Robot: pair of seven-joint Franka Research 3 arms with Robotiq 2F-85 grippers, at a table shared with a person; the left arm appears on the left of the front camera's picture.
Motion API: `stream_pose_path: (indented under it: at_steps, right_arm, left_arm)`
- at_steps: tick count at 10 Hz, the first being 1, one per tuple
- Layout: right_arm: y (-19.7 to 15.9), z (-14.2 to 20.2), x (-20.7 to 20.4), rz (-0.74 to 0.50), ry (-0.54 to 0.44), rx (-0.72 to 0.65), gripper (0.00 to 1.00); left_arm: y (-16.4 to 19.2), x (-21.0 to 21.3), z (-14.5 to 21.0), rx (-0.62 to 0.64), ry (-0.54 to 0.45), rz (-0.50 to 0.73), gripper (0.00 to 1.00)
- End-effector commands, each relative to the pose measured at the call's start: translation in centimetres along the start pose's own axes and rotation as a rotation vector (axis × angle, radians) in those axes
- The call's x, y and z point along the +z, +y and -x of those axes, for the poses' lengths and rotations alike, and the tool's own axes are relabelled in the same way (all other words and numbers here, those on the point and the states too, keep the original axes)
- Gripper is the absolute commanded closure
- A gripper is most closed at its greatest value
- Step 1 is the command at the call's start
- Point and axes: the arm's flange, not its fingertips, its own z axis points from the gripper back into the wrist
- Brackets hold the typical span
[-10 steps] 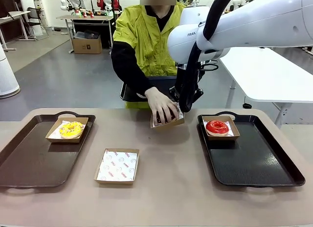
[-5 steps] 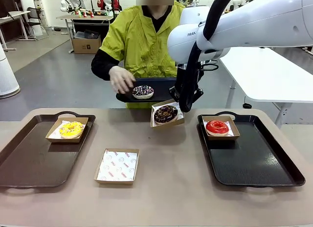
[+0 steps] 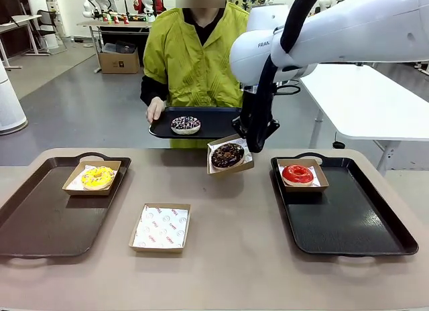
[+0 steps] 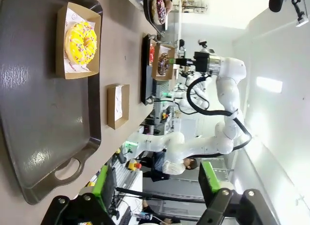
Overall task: Individually package the donuts and arrange them on the tray.
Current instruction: Place the picked Paper togo box on the Handle tray while simultaneously picking up another Paper togo box from the table with the other hand.
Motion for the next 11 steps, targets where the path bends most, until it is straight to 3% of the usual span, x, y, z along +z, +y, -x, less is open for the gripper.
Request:
stream_pose_path:
  at_steps: [1,6,9,11]
  right_arm:
    - [-2.6,4.8,3.2,0.03,-0.076,0.029,0.98]
    - [-13.3,14.3,7.0,0.014,-0.074,-0.039,0.98]
    - [-18.8,17.0,4.9,0.03,-0.035,-0.045,0.98]
    - [-22.3,17.5,2.9,-0.006,-0.037,-0.057,0.98]
  left_arm:
    - [-5.7,-1.4,0.4,-0.035,0.05,-0.212,0.08]
    - [-16.8,-10.1,-0.3,-0.065,0.176,-0.71,0.08]
    - [-18.1,-17.6,-0.5,-0.074,0.208,-0.911,0.08]
    - [-17.4,-22.8,-0.6,-0.087,0.131,-1.042,0.08]
